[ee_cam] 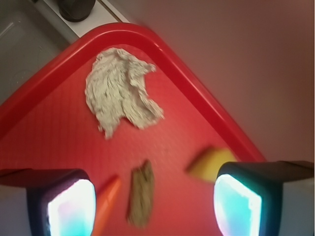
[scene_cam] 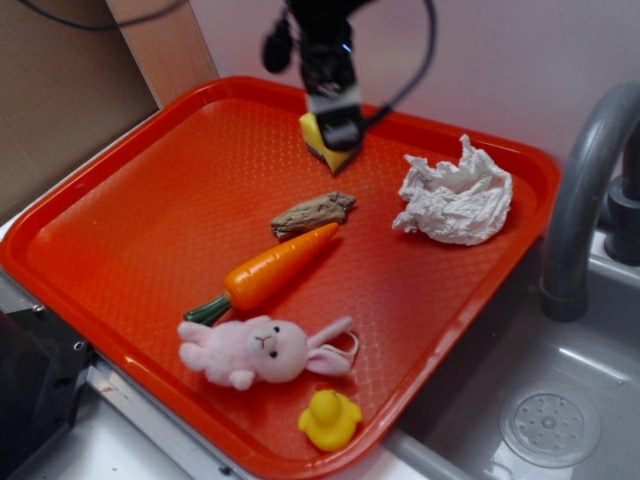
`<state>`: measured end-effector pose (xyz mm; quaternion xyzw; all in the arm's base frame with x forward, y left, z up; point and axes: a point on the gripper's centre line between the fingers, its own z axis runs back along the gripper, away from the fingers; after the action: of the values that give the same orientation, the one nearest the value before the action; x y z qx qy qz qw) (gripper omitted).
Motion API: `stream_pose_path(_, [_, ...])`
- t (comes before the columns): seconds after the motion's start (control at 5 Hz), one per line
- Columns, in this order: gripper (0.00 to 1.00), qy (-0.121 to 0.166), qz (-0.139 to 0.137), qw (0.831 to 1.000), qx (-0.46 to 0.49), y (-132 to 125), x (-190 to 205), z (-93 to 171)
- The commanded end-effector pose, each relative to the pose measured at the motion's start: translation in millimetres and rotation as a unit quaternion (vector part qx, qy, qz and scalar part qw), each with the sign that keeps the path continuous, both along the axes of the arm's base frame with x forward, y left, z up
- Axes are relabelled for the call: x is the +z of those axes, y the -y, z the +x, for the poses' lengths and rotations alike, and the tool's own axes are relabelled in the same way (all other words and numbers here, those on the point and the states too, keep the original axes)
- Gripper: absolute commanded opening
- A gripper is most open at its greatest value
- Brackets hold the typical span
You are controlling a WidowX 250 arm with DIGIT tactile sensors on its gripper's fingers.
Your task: Grab the white paper.
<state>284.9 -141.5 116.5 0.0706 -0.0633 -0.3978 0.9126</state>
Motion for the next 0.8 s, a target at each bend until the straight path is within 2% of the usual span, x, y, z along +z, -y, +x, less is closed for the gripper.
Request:
stream_pose_path(0.0, [1.00,-0.019,-0.040,0.999,-0.029,47,-36,18])
stream_pose_path(0.2, [1.00,-0.025,-0.040,0.998,-0.047,63,-50,24])
stream_pose_path(0.6, [1.00,-0.077,-0.072,0.993,-0.053,71,-76,14])
